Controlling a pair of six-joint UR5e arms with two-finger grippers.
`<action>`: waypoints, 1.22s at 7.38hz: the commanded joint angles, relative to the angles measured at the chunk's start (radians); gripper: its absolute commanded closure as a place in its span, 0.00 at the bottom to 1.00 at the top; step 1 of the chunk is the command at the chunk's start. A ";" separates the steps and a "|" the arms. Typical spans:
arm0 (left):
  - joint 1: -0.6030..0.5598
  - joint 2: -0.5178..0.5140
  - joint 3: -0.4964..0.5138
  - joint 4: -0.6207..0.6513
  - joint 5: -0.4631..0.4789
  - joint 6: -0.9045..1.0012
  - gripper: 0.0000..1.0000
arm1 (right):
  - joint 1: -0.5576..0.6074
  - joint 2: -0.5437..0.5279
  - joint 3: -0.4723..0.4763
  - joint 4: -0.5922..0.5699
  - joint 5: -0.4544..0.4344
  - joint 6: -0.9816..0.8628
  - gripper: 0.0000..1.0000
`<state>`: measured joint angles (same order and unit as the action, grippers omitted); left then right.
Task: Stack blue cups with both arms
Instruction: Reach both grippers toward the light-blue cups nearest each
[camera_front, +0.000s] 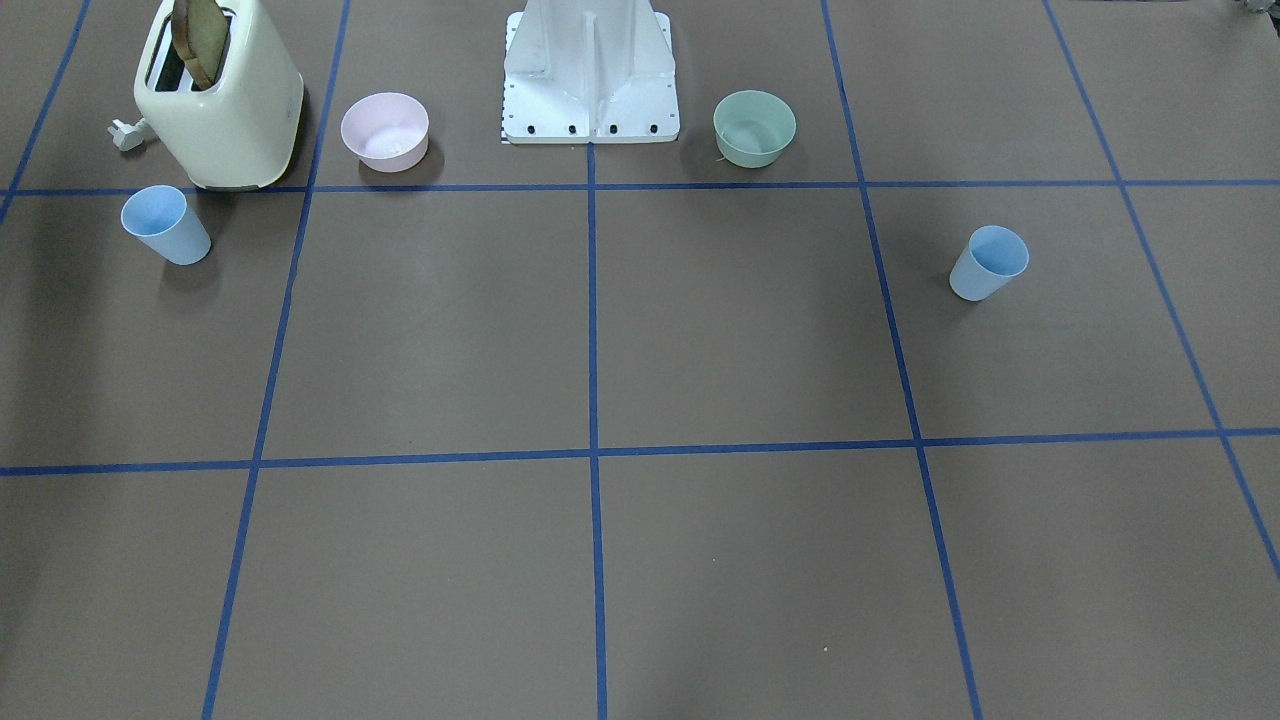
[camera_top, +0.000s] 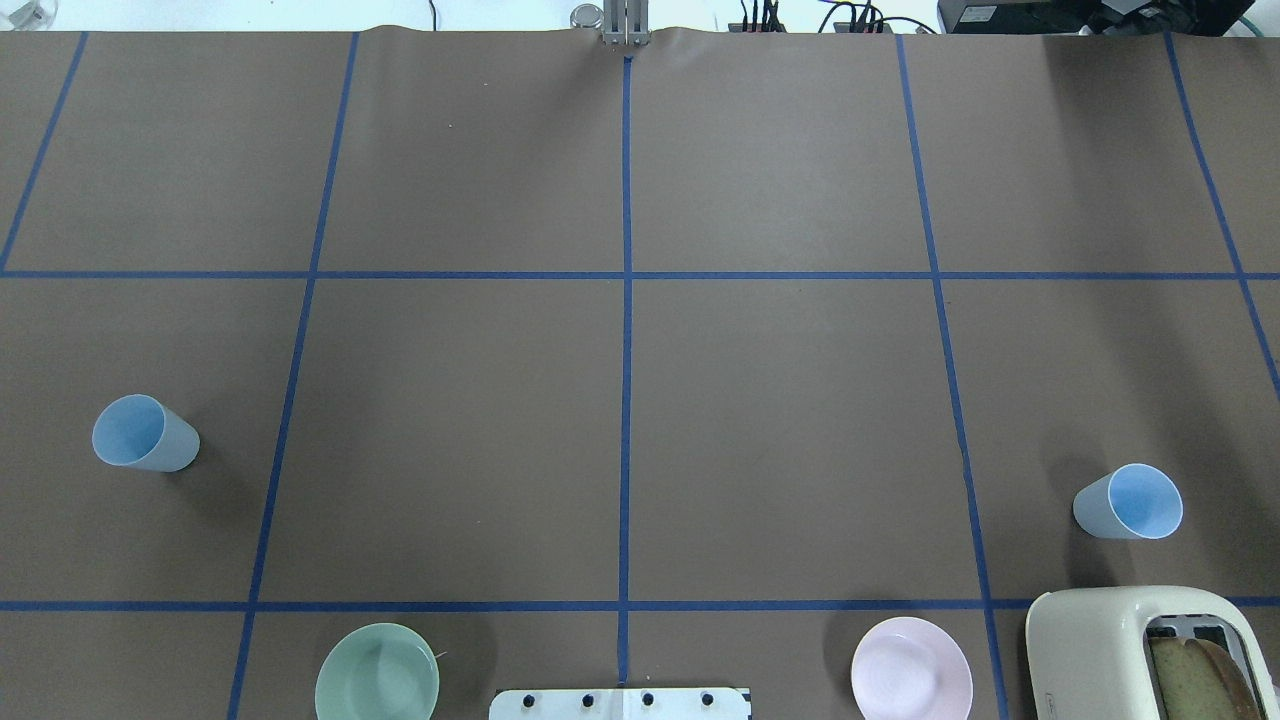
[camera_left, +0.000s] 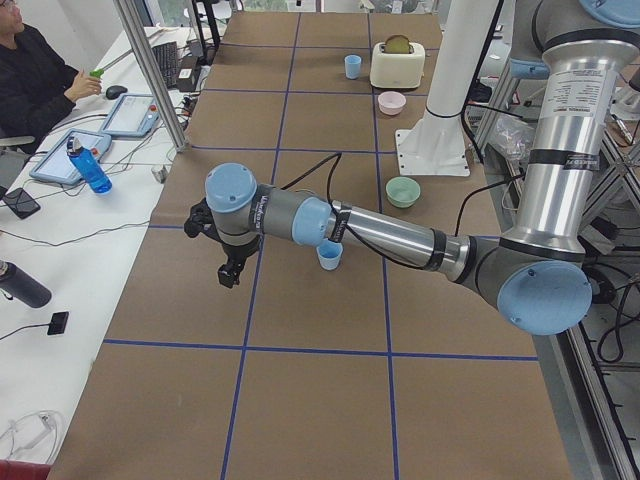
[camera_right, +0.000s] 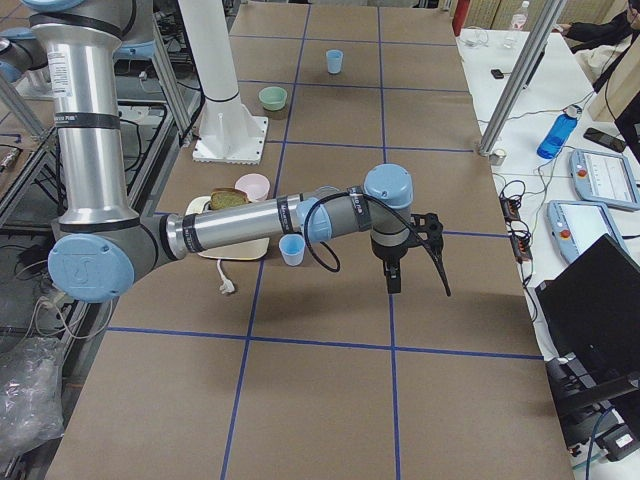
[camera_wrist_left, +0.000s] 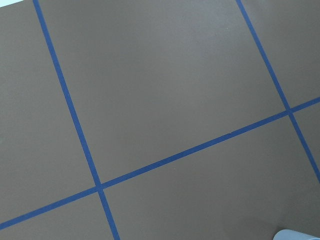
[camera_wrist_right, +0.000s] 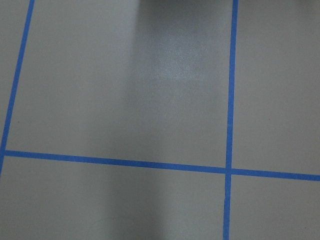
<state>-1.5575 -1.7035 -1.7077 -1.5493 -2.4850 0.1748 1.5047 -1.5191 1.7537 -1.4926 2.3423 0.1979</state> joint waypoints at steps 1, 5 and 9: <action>0.000 -0.001 -0.001 0.002 0.000 0.000 0.02 | 0.002 -0.012 0.010 0.000 0.005 -0.005 0.00; 0.081 -0.004 -0.001 -0.064 0.009 -0.154 0.02 | -0.004 -0.126 0.070 0.000 0.024 0.017 0.00; 0.212 0.060 0.002 -0.264 0.052 -0.375 0.02 | -0.093 -0.346 0.257 0.084 0.041 0.130 0.00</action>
<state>-1.3925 -1.6759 -1.7050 -1.7196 -2.4550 -0.1107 1.4369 -1.7974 1.9702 -1.4682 2.3792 0.2843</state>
